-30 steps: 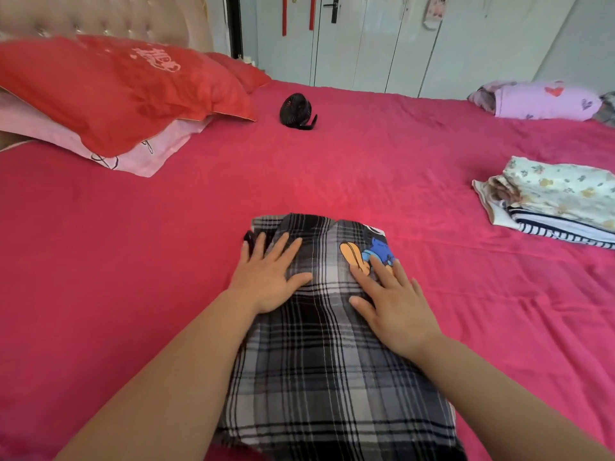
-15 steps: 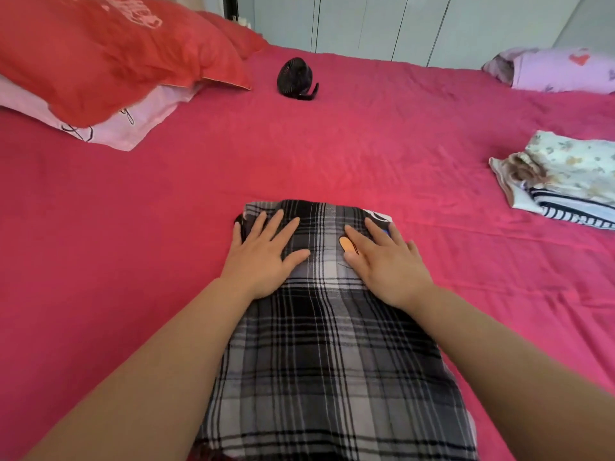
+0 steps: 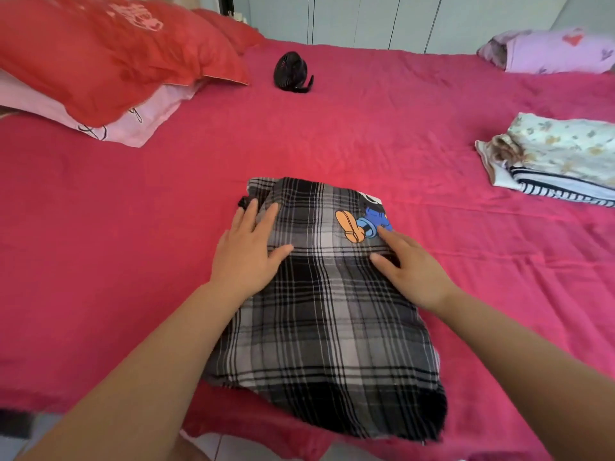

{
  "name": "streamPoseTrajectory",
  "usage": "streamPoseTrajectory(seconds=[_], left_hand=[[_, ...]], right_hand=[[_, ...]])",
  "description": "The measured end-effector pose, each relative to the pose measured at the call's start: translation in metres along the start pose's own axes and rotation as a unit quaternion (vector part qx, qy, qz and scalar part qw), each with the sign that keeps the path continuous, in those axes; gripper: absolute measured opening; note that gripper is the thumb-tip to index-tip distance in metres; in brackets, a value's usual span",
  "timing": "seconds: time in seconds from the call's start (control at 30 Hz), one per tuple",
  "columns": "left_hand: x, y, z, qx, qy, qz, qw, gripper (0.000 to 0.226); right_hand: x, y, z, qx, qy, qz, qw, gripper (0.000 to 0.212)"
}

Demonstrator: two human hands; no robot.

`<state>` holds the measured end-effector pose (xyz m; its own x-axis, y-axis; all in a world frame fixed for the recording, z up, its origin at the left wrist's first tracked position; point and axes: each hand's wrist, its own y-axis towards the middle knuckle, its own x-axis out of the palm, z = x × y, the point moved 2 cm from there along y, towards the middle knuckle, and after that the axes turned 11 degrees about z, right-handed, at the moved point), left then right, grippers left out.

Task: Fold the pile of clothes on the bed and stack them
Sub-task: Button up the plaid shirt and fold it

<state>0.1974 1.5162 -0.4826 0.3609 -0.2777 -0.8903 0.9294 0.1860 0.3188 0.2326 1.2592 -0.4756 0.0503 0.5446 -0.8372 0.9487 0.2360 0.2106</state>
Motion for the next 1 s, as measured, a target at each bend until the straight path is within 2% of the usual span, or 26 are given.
streamPoseTrajectory(seconds=[0.1, 0.17, 0.27, 0.33, 0.4, 0.43, 0.5, 0.6, 0.67, 0.73, 0.87, 1.0], left_hand=[[-0.009, -0.036, -0.001, -0.121, -0.068, -0.019, 0.99, 0.079], [-0.015, -0.054, 0.001, -0.139, -0.08, -0.026, 0.987, 0.079], [-0.026, -0.074, 0.008, -0.061, -0.043, -0.01, 0.997, 0.075], [-0.031, -0.091, 0.014, 0.076, 0.016, 0.018, 0.997, 0.075], [-0.031, -0.11, 0.017, 0.186, -0.001, -0.037, 0.982, 0.08], [-0.028, -0.119, 0.015, 0.207, -0.002, -0.082, 0.975, 0.084], [-0.018, -0.133, 0.005, 0.229, 0.036, -0.147, 0.962, 0.1], [-0.007, -0.142, -0.002, 0.246, 0.099, -0.183, 0.947, 0.113], [-0.005, -0.143, -0.002, 0.244, 0.102, -0.19, 0.946, 0.115], [-0.005, -0.141, -0.002, 0.236, 0.089, -0.192, 0.948, 0.113], [-0.008, -0.137, 0.0, 0.217, 0.065, -0.204, 0.952, 0.111], [-0.015, -0.136, 0.008, 0.195, 0.032, -0.2, 0.96, 0.111]], right_hand=[[-0.012, -0.024, 0.002, 0.02, 0.019, -0.007, 1.0, 0.059], [-0.019, -0.041, 0.001, 0.02, 0.024, -0.009, 0.999, 0.059], [-0.029, -0.064, -0.004, -0.045, -0.001, -0.004, 0.999, 0.058], [-0.037, -0.078, -0.008, -0.109, 0.002, -0.025, 0.994, 0.059], [-0.045, -0.094, -0.012, -0.177, 0.008, -0.073, 0.982, 0.059], [-0.045, -0.102, -0.012, -0.209, -0.009, -0.104, 0.972, 0.062], [-0.041, -0.117, -0.008, -0.263, -0.086, -0.163, 0.947, 0.083], [-0.025, -0.132, 0.0, -0.297, -0.216, -0.209, 0.907, 0.11], [-0.017, -0.135, 0.001, -0.304, -0.251, -0.209, 0.895, 0.116], [-0.015, -0.134, -0.002, -0.289, -0.246, -0.203, 0.903, 0.108], [-0.025, -0.128, -0.015, -0.24, -0.187, -0.179, 0.935, 0.079], [-0.049, -0.116, -0.041, -0.152, -0.02, -0.093, 0.984, 0.055]])
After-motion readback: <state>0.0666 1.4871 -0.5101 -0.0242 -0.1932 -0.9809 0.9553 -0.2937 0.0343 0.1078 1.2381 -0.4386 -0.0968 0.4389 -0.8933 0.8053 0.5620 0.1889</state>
